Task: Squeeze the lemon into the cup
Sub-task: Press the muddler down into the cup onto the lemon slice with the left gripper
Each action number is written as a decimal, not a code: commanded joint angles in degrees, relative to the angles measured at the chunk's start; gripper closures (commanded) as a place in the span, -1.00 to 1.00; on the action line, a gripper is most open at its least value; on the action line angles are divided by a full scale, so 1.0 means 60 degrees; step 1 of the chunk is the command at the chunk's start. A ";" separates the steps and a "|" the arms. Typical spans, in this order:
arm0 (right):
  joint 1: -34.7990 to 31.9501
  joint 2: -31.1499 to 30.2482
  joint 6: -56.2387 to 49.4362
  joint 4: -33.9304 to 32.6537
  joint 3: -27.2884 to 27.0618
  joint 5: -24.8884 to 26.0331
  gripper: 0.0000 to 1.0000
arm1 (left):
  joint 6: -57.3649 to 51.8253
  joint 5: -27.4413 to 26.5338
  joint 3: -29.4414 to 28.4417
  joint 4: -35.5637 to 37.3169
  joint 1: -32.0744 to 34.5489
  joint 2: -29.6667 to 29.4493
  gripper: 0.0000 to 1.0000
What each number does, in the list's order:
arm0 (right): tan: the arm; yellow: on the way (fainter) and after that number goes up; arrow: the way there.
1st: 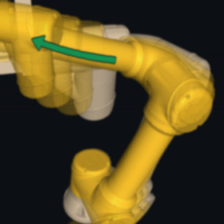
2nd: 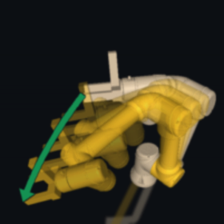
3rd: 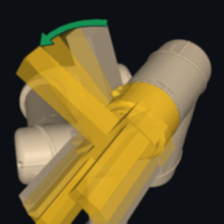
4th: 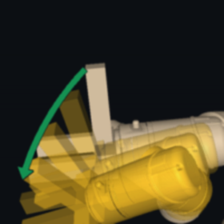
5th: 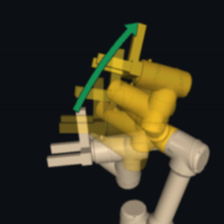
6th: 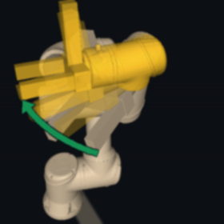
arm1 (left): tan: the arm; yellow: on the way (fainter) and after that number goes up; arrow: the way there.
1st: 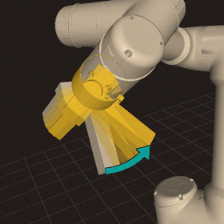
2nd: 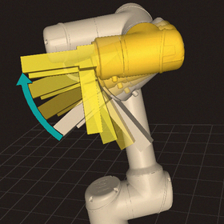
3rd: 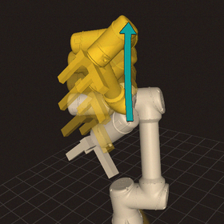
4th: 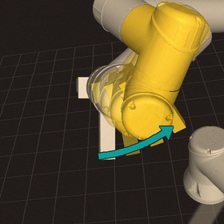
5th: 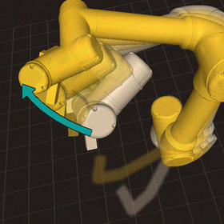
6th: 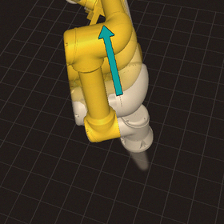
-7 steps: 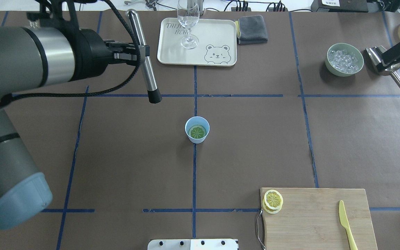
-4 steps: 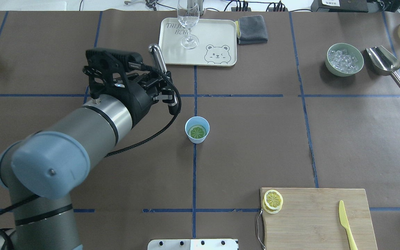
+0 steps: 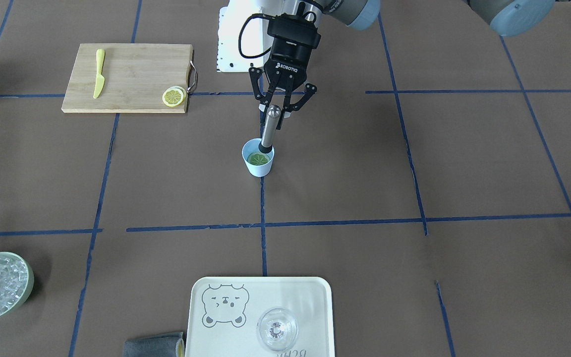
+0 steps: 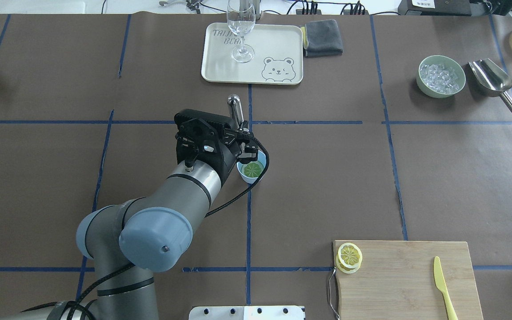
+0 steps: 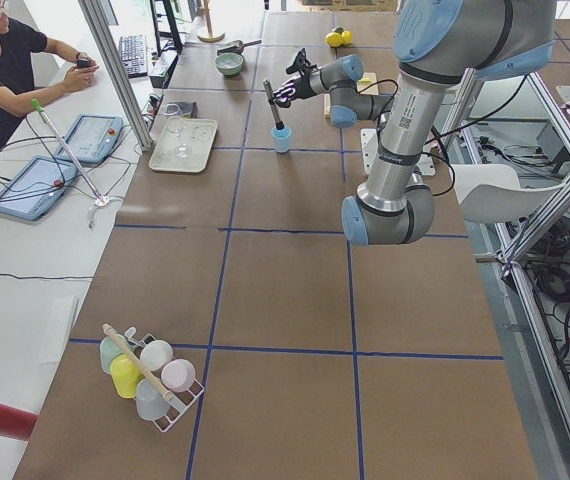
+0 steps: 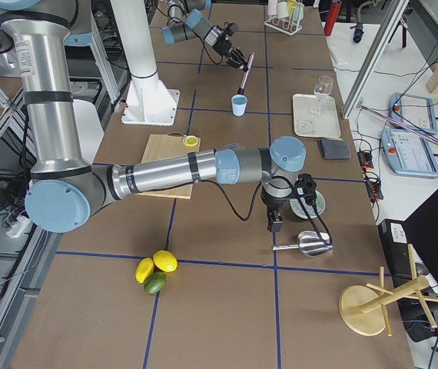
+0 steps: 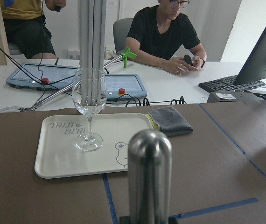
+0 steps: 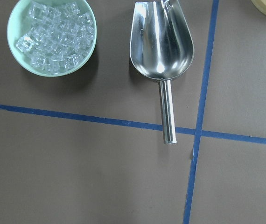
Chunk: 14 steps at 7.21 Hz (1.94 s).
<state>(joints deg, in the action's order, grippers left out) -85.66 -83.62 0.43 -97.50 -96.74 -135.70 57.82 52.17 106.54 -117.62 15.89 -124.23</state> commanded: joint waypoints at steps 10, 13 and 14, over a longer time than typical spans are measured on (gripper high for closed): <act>-0.0049 -0.0008 -0.0043 0.0005 0.0024 -0.0016 -1.00 | -0.0012 0.0036 -0.1453 -0.0891 -0.0334 -0.0360 1.00; -0.0049 -0.0022 -0.0028 -0.0009 0.0024 -0.0030 -1.00 | -0.0724 0.0080 -0.0972 -0.1166 -0.0291 -0.0345 1.00; -0.0093 -0.0051 -0.0014 -0.0009 0.0010 0.0013 -1.00 | -0.1092 0.0080 -0.0607 -0.1314 -0.0189 -0.0316 1.00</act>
<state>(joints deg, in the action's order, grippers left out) -86.05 -83.77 0.28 -97.53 -96.62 -135.79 54.12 52.58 100.58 -124.30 14.24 -126.27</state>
